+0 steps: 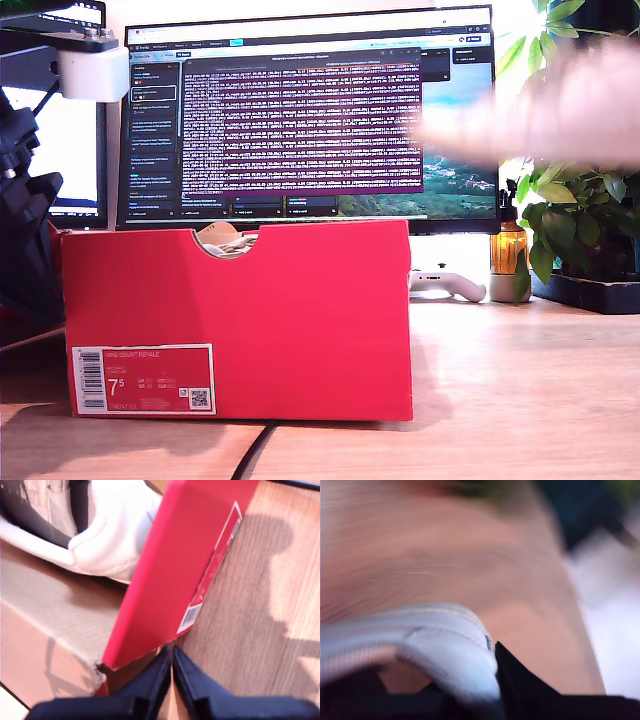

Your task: Pack the white shoes by picking the first shoe and placing it inside the red shoebox, left side, then picking and rotating the second shoe and placing it in the shoebox

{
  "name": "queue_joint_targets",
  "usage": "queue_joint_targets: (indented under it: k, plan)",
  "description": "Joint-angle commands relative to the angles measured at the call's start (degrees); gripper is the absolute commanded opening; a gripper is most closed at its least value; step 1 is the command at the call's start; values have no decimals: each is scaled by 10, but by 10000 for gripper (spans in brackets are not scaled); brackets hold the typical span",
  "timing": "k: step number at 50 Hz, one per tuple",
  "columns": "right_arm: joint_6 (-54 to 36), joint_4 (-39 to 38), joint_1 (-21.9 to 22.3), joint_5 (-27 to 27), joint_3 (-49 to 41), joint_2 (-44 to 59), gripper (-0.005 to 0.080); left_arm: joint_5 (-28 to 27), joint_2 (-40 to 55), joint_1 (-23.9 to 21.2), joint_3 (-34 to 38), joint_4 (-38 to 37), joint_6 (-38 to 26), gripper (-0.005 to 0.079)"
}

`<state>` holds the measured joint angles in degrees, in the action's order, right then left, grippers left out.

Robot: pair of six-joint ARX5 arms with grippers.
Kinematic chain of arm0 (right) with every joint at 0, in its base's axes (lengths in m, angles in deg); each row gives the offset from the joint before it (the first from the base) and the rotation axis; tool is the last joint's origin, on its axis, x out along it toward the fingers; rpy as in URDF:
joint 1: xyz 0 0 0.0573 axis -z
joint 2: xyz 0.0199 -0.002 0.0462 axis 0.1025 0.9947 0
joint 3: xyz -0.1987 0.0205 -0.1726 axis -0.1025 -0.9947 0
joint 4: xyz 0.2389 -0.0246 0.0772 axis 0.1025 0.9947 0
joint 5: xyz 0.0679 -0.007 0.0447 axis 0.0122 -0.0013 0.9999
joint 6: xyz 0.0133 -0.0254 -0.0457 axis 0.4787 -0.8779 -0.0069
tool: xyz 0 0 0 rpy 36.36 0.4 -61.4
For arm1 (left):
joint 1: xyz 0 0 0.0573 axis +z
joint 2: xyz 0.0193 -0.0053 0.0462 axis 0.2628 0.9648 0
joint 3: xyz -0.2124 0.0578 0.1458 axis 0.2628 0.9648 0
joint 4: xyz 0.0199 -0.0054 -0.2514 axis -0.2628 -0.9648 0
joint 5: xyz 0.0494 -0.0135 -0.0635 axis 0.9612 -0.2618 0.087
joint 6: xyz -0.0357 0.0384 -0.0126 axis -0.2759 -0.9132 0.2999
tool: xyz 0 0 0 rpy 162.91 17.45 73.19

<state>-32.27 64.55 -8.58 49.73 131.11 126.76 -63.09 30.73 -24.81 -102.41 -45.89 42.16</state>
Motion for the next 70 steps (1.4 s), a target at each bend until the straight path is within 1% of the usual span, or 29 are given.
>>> queue_joint_targets:
  k: [1, 6, 9, 16, 19, 20, 30, 35, 44, 52, 62, 70]
  plan:
    - [-67, -38, -2, 46, 39, -12, -12, -2, 2, -2, -1, 2, 1, -19]
    - [-146, -93, -21, 90, 56, -12, -12, -4, 2, -2, -1, 2, 1, -19]
    - [-200, -122, -42, 113, 59, -11, -12, -4, 2, -2, -1, 2, 1, -19]
    - [-294, -181, -87, 126, 59, -4, -12, -4, 2, -2, -1, 2, 1, -19]
    - [-311, -203, -108, 129, 59, 2, -12, -4, 2, -2, -1, 2, 1, -19]
    - [-329, -213, -116, 129, 59, 5, -12, -4, 2, -2, -1, 2, 1, -19]
    - [-353, -293, -177, 129, 59, 44, -12, -4, 2, -2, -1, 2, 1, -19]
    - [-370, -304, -205, 127, 59, 71, -12, -4, 2, -2, -1, 2, 1, -19]
    - [-378, -327, -238, 124, 59, 122, -12, -4, 2, -2, -1, 2, 1, -19]
    - [-382, -334, -254, 111, 59, 160, -12, -4, 2, -2, -1, 2, 1, -19]
    - [-390, -316, -258, 112, 59, 197, -12, -8, 2, -2, -1, 2, 0, -19]
    - [-392, -332, -258, 111, 59, 219, -12, -9, 2, -2, -1, 2, 0, -19]
